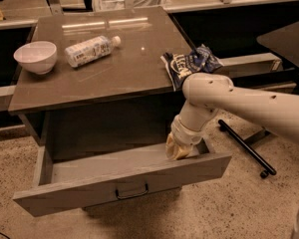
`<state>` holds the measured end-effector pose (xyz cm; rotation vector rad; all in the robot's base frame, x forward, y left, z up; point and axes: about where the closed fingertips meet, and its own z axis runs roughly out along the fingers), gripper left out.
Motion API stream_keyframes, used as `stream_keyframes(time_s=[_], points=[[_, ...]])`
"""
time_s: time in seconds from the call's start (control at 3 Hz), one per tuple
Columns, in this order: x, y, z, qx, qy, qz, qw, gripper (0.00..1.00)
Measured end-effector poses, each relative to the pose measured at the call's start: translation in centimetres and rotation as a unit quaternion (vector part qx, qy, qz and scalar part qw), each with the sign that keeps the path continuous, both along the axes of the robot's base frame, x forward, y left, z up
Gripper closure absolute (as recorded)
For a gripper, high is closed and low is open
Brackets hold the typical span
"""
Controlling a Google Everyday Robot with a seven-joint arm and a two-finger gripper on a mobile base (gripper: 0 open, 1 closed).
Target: Open top drawer
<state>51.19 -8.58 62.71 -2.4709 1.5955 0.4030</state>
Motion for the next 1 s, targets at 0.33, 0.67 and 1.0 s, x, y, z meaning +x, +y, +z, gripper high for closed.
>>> stream_keyframes(time_s=[0.33, 0.67, 1.0], points=[[-1.3, -0.4, 0.5, 0.002, 0.030, -0.001, 0.9995, 1.00], [-3.4, -1.0, 1.9, 0.015, 0.071, -0.005, 0.9973, 1.00], [-5.2, -1.5, 5.0, 0.075, 0.074, -0.018, 0.9943, 1.00]])
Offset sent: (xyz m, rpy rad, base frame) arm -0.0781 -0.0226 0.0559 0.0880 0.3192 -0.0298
